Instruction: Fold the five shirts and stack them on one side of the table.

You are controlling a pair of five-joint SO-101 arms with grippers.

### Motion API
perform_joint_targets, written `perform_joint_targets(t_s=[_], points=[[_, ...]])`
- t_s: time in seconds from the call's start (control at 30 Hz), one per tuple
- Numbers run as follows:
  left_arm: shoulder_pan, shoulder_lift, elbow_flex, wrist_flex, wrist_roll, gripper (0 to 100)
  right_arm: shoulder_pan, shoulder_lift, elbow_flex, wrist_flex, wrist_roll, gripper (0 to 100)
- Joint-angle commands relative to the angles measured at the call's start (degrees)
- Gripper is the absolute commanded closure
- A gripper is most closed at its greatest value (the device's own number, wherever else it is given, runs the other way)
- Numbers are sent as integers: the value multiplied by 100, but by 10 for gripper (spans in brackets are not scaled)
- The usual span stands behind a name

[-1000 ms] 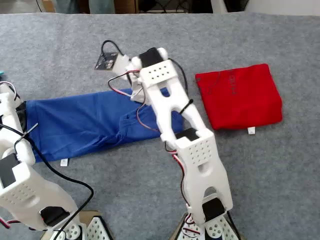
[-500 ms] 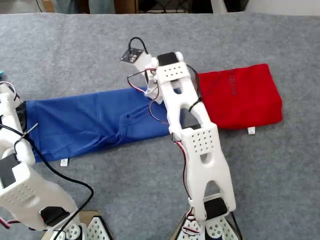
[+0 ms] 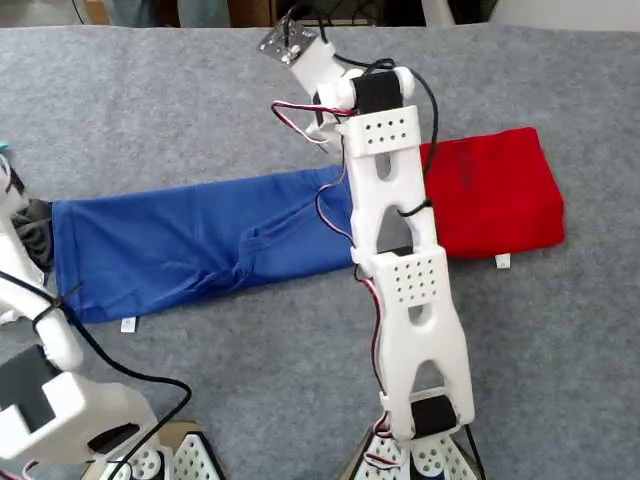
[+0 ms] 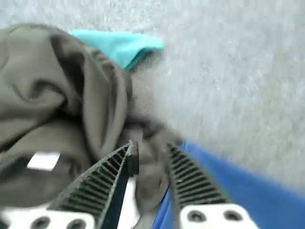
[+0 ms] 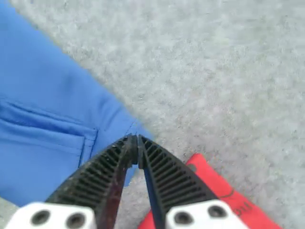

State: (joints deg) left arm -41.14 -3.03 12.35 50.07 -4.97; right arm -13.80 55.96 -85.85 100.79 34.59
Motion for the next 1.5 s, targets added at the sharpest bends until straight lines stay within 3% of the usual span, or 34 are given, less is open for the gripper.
perform_joint_targets(t_s=[0.0, 0.2, 0.47, 0.83, 1.07, 1.47], points=[[-57, -53, -136, 756, -527, 848, 18, -602, -198, 53, -246, 984], [-40, 897, -365, 1574, -1178, 848, -35, -1341, 699, 44, -264, 984], [163, 2382, -1745, 2866, -1196, 794, -35, -2044, 1886, 44, -264, 984], [4, 3631, -2325, 2919, -1169, 796, -26, -2149, 1991, 44, -255, 984], [57, 3780, -2527, 2945, -738, 920, -26, -2176, 1991, 44, -273, 984], [1156, 3719, -2853, 3903, -360, 971, 0, -2387, 1947, 44, -264, 984]])
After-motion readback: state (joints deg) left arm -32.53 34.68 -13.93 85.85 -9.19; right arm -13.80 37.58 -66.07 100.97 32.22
